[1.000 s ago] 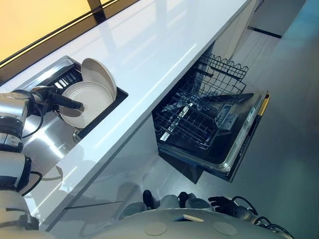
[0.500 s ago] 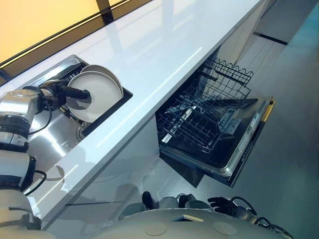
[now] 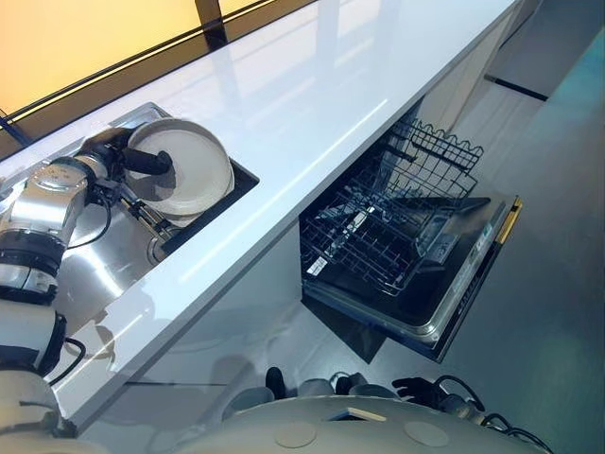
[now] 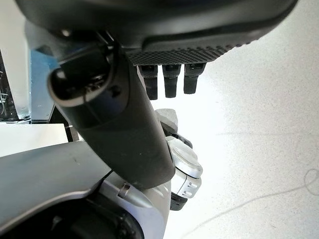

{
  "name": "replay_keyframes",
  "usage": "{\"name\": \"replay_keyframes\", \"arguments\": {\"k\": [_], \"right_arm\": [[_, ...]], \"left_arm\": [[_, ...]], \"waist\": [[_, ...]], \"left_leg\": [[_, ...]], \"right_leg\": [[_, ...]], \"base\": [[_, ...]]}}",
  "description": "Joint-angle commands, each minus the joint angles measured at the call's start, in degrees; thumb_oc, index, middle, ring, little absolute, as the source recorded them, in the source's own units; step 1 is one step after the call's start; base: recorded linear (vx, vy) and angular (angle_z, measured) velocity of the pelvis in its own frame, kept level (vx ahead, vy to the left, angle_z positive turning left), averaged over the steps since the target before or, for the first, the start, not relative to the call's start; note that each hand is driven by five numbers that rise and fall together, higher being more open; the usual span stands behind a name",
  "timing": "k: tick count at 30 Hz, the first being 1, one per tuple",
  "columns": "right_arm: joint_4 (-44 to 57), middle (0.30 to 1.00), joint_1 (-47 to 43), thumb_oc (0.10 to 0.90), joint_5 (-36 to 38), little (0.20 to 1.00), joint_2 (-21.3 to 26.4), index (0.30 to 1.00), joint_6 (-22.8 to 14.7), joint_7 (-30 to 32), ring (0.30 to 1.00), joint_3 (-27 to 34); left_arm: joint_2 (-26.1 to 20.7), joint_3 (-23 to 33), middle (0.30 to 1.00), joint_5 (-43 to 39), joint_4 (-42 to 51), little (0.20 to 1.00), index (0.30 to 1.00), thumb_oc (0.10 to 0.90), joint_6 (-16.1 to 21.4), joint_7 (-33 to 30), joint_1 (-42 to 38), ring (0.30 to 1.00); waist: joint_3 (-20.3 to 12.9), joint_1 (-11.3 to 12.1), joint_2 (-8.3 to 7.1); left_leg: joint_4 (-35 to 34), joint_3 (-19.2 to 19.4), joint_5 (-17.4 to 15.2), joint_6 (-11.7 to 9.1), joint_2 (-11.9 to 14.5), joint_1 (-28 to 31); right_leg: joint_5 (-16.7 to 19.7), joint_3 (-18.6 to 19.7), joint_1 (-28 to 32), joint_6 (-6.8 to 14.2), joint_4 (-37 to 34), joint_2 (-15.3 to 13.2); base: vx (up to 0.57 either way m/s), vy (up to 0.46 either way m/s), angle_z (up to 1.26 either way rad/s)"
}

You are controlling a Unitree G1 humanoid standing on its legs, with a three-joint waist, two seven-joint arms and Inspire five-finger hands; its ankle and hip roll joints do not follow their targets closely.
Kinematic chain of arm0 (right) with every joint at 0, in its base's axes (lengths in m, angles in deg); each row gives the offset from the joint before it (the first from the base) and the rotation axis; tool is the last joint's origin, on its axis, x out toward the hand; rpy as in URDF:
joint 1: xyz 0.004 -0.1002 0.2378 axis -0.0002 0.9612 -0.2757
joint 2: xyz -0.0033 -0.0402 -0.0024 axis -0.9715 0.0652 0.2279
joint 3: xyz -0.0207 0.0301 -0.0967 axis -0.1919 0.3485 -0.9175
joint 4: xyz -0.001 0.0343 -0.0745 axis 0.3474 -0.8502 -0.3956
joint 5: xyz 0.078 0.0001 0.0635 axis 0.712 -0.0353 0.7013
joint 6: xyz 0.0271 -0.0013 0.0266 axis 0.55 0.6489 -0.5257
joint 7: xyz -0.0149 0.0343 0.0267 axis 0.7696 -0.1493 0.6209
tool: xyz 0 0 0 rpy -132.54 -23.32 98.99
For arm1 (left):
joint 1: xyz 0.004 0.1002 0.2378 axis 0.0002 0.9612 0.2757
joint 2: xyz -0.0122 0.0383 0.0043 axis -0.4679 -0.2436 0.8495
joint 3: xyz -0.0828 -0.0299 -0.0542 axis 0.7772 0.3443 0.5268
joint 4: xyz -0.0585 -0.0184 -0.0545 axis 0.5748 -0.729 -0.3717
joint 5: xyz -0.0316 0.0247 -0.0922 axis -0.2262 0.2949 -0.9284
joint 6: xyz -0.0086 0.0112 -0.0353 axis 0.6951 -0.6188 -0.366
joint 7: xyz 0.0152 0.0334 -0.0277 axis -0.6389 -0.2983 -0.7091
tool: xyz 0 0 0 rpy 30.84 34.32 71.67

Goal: Pick up plates and place into dishwasher.

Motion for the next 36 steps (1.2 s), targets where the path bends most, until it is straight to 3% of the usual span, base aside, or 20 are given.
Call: {"name": "replay_keyframes", "arguments": {"k": [1, 7, 17, 22, 28, 36], "right_arm": [[1.6, 0.9, -1.7, 0.8, 2.0, 0.9, 1.5, 0.9, -2.1, -0.4, 0.9, -2.0], [1.8, 0.9, -1.1, 0.8, 1.8, 0.9, 1.2, 0.9, -2.3, -0.3, 0.9, -1.8], [1.8, 0.9, 0.0, 0.8, 1.2, 0.9, 0.6, 0.9, -2.9, 0.1, 0.9, -1.5], [2.3, 0.9, -0.5, 0.8, 1.9, 0.9, 0.3, 0.9, -2.7, 0.1, 0.9, -1.9], [0.8, 0.9, -1.1, 0.8, -0.3, 0.9, -0.7, 0.9, -3.1, -0.1, 0.9, -2.2], [0.4, 0.9, -2.7, 0.8, 0.0, 0.9, -2.0, 0.9, -2.7, -0.5, 0.9, -4.3]], "left_arm": [[-10.0, -1.1, 0.3, 7.2, 2.4, 0.2, 0.3, 0.1, 11.6, -9.3, -18.4, 0.3], [-11.6, -0.3, 0.3, 6.7, 6.3, 0.2, 0.3, 0.1, 11.8, -11.4, -17.6, 0.3], [-12.3, 5.5, 0.3, 1.9, 12.0, 0.2, 0.3, 0.1, 17.5, -18.6, -13.4, 0.3], [-9.6, 9.4, 0.3, -2.5, 25.3, 0.2, 0.3, 0.1, 18.8, -22.0, -11.6, 0.3], [-5.8, 10.4, 0.3, -3.3, 36.0, 0.2, 0.3, 0.1, 19.3, -20.3, -11.0, 0.3], [0.8, 3.6, 0.3, -1.9, 41.8, 0.2, 0.3, 0.1, 17.7, -13.5, -15.4, 0.3]], "waist": [[-3.1, -0.6, 3.13], [-3.3, -0.3, 2.99], [-3.7, 0.0, 3.04], [-3.4, 0.8, 2.82], [-4.0, 0.6, 2.79], [-4.5, -0.4, 2.82]], "left_leg": [[0.4, 1.3, -6.2, 0.2, -2.5, 2.5], [0.4, 1.2, -6.3, 0.1, -2.3, 2.7], [0.4, 0.7, -6.4, 0.1, -2.3, 2.7], [0.4, -0.4, -6.5, 0.3, -2.3, 2.7], [0.4, -0.2, -6.6, 0.0, -2.3, 2.6], [0.4, 0.7, -6.5, -0.1, -2.1, 2.5]], "right_leg": [[0.3, -0.7, -2.0, 2.9, 2.2, 1.3], [0.2, -0.7, -1.8, 2.9, 2.2, 1.3], [-0.3, -0.8, -1.9, 2.7, 2.8, 1.3], [-1.1, -1.6, -2.1, 2.3, 3.9, 1.1], [-0.8, -1.8, -1.6, 2.4, 3.1, 1.2], [-0.6, -1.1, -1.8, 2.5, 2.9, 1.4]], "base": [[0.0, 0.0, 0.0], [0.0, 0.0, 0.0], [0.0, 0.0, 0.0], [-0.04, 0.003, 0.02], [-0.01, 0.01, 0.06], [0.0, -0.006, -0.01]]}}
